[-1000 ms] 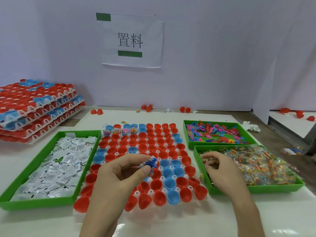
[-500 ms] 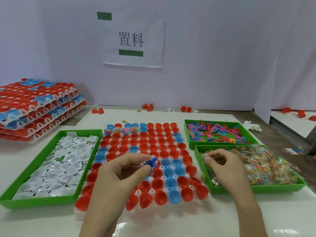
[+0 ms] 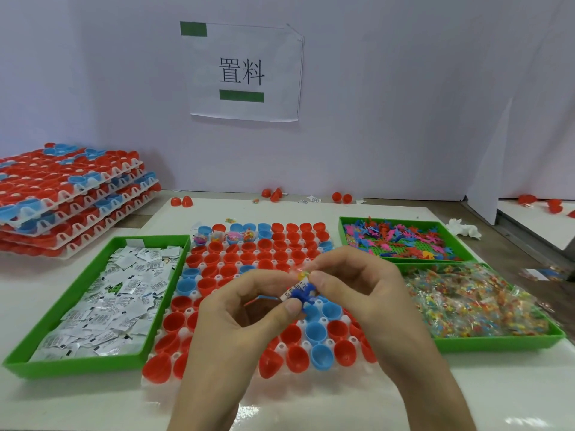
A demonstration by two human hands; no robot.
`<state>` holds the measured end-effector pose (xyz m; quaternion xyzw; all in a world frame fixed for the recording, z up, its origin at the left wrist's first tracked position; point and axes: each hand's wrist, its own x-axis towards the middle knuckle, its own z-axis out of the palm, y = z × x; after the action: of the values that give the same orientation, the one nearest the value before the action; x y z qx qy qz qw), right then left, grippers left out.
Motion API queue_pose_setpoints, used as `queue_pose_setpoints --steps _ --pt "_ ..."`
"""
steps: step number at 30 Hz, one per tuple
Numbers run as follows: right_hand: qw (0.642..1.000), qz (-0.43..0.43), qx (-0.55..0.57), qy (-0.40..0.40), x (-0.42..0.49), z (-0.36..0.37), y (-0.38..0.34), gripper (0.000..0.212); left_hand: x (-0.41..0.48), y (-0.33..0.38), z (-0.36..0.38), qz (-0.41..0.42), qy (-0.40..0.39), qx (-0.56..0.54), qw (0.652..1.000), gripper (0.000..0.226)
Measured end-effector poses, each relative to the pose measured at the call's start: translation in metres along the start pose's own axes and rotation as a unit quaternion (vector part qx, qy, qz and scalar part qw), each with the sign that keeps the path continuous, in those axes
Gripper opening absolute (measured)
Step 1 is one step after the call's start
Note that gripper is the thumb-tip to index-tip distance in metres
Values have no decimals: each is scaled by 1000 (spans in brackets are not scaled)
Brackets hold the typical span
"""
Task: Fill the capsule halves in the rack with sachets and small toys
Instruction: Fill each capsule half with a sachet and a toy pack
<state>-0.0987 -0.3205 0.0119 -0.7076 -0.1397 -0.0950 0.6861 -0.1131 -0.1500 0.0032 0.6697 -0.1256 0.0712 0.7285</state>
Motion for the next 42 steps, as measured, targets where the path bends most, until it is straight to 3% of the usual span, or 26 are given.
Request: queue_pose_setpoints --steps 6,17,20,26,30,33,35,38,40,42 --pt "998 36 -2 -52 -2 1 -5 11 1 0 -6 14 48 5 999 34" --pt "993 47 15 -103 -2 6 -1 15 1 -6 -8 13 47 -4 999 19" --pt "995 34 -6 -98 -3 7 0 9 0 -9 -9 21 54 6 998 15" --pt "995 -27 -82 -47 -2 17 0 25 0 -14 -9 50 109 31 992 11" --pt "991 -38 -125 -39 13 21 -4 23 -2 -12 -27 29 109 49 992 13" --pt "976 -49 -211 11 51 14 -5 21 -2 -12 -72 -9 134 101 986 13" --pt "960 -74 -268 43 86 9 1 19 7 -17 -111 -19 157 210 965 15" --pt "939 -83 -329 47 134 12 22 11 34 -33 -164 -54 183 399 897 20" --pt "924 -76 -375 21 158 20 41 11 49 -49 -184 -119 150 478 857 11" --pt "910 -65 -409 -8 175 27 58 13 56 -64 -194 -161 115 526 827 24"
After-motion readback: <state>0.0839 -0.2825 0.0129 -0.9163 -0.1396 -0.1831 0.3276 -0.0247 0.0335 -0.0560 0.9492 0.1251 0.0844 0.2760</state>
